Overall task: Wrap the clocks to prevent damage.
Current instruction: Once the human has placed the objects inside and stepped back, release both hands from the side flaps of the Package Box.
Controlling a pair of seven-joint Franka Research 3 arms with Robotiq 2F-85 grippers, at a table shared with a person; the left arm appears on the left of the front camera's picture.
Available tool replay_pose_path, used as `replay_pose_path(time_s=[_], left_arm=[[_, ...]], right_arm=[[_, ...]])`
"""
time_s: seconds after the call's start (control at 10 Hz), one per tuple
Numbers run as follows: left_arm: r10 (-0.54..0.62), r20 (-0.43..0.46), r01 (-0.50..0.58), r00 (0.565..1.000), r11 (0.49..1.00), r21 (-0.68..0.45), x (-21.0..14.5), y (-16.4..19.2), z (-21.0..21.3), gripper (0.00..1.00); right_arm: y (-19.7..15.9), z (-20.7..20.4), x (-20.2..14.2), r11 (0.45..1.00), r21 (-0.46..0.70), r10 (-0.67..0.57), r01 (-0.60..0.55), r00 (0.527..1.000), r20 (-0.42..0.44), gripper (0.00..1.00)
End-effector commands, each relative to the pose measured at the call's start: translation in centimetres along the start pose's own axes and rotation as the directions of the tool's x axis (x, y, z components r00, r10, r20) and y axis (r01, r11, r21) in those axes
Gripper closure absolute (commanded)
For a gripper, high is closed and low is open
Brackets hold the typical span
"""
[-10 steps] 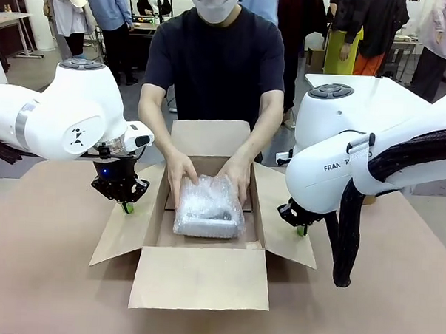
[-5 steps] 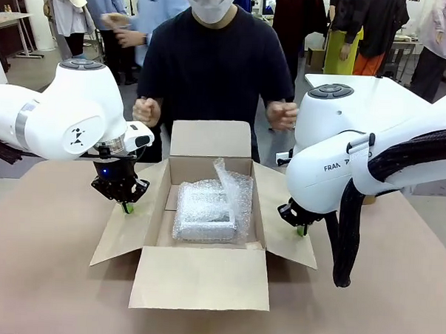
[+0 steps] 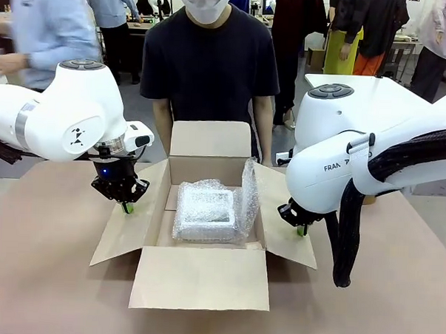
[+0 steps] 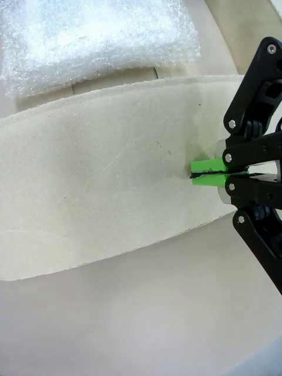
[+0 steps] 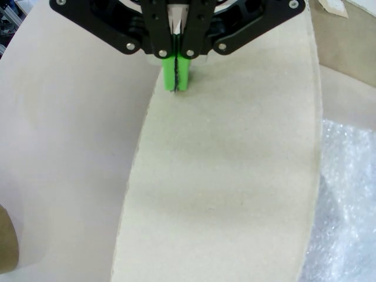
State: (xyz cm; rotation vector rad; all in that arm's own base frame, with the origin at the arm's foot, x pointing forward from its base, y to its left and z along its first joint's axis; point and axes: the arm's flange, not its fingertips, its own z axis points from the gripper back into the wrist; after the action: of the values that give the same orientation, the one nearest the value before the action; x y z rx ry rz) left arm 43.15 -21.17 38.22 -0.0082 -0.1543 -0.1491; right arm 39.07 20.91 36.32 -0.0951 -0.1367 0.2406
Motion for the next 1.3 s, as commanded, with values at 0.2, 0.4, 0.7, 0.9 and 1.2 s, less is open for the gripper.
replay_pose_path(time_s=[0.2, 0.4, 0.7, 0.9, 1.2], left_arm=[[-0.216, 0.035, 0.214, 0.976, 0.976, 0.046, 0.2, 1.1, 6.1, 0.99], [-0.473, 0.071, 0.470, 0.878, 0.881, 0.050, -1.3, 3.3, 13.5, 0.99], [-0.649, 0.085, 0.626, 0.756, 0.754, 0.200, -5.1, 6.1, 18.7, 0.99], [-0.630, 0.075, 0.614, 0.773, 0.773, 0.160, -4.0, 5.3, 19.7, 0.99], [-0.843, 0.047, 0.842, 0.536, 0.529, -0.103, -5.5, 8.3, 21.5, 0.99]], right_arm=[[-1.6, 6.3, -0.5, 0.972, -0.042, 0.232, -0.230, 0.970, 0.070, 0.99], [-3.1, 14.2, -2.1, 0.885, -0.110, 0.461, -0.452, 0.884, 0.078, 0.99], [-6.0, 21.8, -6.2, 0.804, -0.156, 0.581, -0.573, 0.814, 0.006, 0.99], [-5.1, 21.9, -6.0, 0.811, -0.125, 0.579, -0.572, 0.815, 0.030, 0.99], [-7.9, 23.3, -7.5, 0.675, -0.001, 0.738, -0.738, 0.674, 0.014, 0.99]])
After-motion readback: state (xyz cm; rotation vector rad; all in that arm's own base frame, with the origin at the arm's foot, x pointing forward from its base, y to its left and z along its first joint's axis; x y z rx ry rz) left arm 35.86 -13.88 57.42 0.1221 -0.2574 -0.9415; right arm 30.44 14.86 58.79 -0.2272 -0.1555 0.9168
